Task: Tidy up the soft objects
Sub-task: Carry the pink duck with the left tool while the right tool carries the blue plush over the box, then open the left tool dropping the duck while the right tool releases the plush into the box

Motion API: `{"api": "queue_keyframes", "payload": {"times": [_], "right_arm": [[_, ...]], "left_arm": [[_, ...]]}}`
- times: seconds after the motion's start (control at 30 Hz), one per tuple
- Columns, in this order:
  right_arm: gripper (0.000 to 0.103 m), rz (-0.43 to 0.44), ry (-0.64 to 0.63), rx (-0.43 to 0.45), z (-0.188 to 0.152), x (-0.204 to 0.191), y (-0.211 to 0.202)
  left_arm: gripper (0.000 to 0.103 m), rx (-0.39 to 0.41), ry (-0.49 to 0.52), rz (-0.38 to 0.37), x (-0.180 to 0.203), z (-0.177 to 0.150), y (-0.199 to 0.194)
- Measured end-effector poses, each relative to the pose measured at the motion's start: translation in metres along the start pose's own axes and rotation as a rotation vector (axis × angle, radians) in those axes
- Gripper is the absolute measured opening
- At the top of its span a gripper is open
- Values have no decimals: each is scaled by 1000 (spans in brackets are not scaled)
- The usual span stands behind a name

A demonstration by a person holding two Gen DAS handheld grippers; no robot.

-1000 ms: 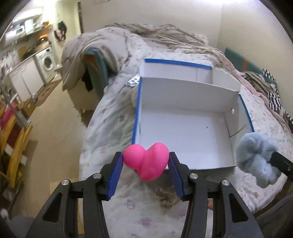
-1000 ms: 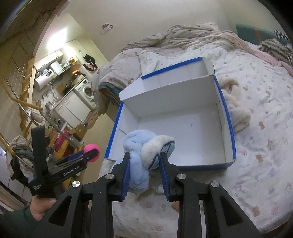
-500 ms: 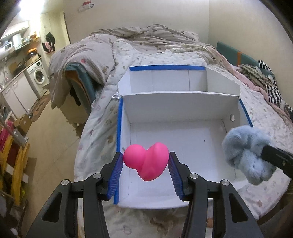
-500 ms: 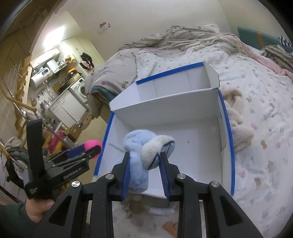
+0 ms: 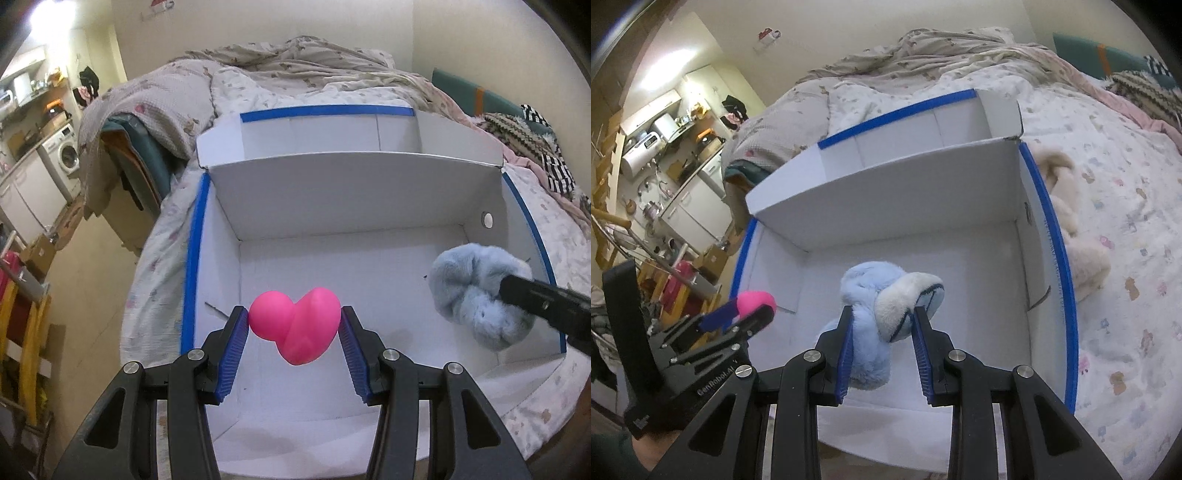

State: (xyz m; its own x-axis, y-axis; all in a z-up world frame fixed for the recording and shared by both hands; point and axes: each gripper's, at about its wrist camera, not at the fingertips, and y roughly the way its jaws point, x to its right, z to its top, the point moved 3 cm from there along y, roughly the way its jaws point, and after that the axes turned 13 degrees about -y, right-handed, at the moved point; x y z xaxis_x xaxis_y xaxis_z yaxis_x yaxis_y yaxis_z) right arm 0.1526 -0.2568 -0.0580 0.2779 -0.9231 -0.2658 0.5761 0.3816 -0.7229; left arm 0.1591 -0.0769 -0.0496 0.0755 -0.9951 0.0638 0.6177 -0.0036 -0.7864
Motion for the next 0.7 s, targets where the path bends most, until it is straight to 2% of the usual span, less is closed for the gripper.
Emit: {"api": "queue_keyframes", "payload": {"times": [0.13,0.43,0.7], "right_arm": [[32,-5,5,-16,-2,1,10],[33,-24,6,-89,-9,5,33],[34,-28,12,-110,-11,9,39]], "left_arm": [[46,11,-17,-52,1,3,10],[47,-46,-43,-30,-6,1,33],[47,-61,-20,-25,-3,-5,36]]}}
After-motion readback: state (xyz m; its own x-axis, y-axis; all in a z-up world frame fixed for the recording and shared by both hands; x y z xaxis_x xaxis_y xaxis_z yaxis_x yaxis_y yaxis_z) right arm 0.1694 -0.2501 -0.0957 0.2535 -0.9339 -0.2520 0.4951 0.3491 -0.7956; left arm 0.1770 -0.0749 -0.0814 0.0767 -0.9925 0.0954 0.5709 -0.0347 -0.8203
